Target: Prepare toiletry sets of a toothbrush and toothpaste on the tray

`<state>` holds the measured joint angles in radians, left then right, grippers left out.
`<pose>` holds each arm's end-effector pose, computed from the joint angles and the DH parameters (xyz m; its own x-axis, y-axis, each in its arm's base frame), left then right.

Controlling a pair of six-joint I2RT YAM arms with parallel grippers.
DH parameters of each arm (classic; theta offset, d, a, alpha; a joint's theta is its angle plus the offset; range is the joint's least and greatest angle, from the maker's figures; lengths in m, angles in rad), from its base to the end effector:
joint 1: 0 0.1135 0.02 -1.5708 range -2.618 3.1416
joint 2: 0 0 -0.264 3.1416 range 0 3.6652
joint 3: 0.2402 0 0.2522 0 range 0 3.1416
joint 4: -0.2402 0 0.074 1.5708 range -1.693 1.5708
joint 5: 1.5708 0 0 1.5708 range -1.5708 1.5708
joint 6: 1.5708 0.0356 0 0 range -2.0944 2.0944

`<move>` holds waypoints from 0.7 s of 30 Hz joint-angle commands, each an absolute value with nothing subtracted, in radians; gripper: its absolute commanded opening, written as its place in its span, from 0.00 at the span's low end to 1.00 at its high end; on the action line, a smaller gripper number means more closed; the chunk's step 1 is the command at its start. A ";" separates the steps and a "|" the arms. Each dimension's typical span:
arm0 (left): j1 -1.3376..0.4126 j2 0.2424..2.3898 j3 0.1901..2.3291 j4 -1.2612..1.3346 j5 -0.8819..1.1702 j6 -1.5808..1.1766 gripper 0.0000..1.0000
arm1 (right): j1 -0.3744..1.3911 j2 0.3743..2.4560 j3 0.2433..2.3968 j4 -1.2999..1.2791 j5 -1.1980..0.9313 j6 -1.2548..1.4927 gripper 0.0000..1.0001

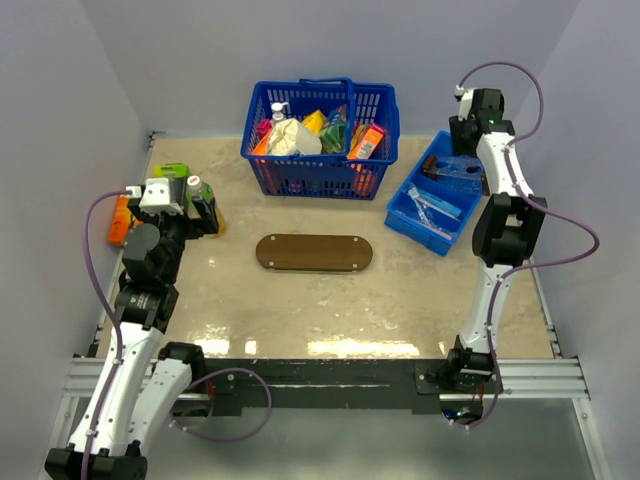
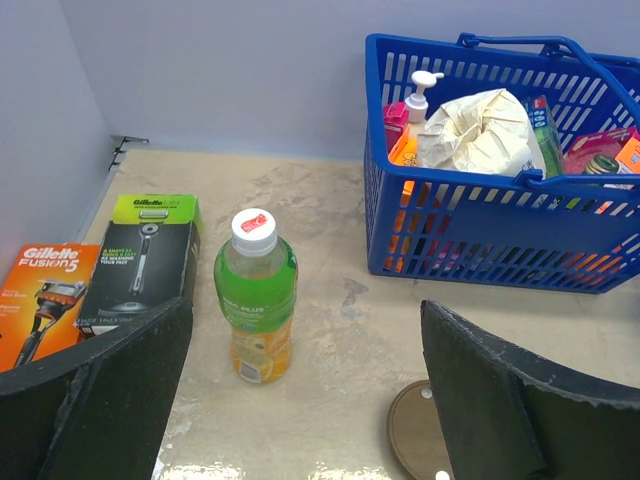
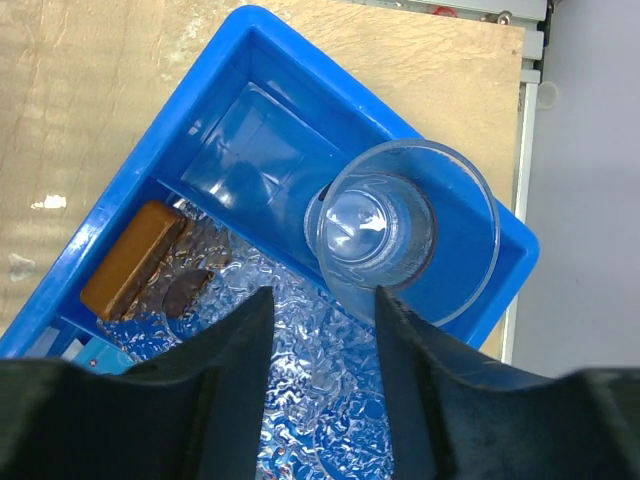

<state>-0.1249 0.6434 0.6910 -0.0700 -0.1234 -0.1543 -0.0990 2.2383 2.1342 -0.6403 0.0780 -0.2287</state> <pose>0.1592 -0.0156 0.3410 -0.0222 -0.1509 -0.9883 -0.0019 0.9885 -0.1509 0.5110 -0.0535 0.2809 -0.6919 -0.1584 -0.7044 -0.0013 0.9759 -0.2182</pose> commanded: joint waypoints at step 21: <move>-0.121 0.657 0.692 -0.044 -0.106 -0.140 1.00 | -0.098 2.332 2.187 -0.574 0.069 -0.242 0.33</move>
